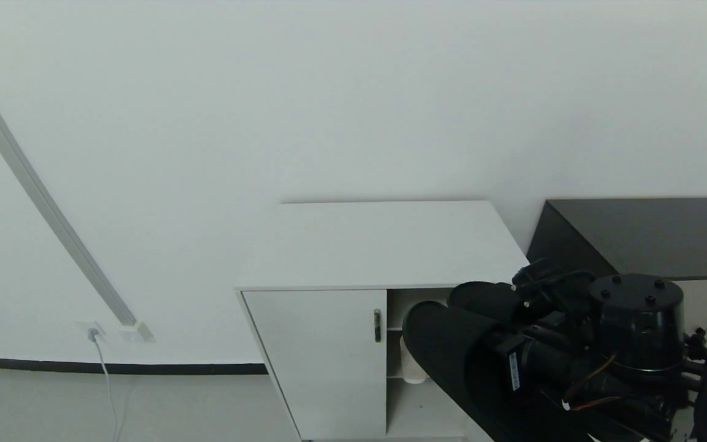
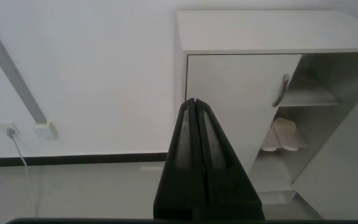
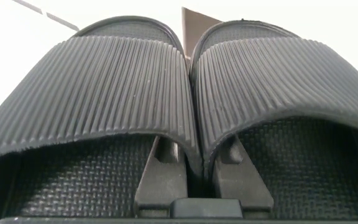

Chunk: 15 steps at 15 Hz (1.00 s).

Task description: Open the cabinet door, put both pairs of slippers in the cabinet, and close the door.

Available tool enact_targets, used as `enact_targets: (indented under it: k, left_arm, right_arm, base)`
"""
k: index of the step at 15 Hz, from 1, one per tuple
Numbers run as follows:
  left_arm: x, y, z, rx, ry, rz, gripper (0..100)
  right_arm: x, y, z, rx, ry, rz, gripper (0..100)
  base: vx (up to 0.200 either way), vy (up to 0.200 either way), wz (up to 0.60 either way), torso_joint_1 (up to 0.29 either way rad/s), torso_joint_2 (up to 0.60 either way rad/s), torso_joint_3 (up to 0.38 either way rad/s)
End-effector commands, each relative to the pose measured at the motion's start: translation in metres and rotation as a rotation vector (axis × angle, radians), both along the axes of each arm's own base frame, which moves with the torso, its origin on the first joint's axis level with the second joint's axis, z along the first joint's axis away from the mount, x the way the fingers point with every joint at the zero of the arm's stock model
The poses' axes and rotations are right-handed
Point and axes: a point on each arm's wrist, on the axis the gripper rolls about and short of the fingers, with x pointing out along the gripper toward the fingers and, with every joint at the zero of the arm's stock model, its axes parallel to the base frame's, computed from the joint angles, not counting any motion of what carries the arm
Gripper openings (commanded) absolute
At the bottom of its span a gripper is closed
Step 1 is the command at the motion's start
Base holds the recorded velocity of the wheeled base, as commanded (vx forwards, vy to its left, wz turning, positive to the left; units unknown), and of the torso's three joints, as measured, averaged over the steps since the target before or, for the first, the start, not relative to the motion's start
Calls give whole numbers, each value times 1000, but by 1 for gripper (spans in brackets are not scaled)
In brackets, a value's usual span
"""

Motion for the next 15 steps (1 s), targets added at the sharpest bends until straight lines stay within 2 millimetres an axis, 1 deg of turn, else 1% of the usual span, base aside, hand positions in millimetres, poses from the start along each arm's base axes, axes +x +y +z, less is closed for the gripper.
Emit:
enact_targets:
  k: [1, 15]
  left_arm:
    - [0, 0, 0, -1, 0, 1, 0]
    - [0, 0, 0, -1, 0, 1, 0]
  right_arm:
    - [-1, 0, -2, -9, 4, 2, 0]
    - [-2, 0, -3, -9, -4, 10, 0]
  base:
    - [0, -200, 0, 7, 2, 2]
    - [0, 0, 0, 0, 0, 0]
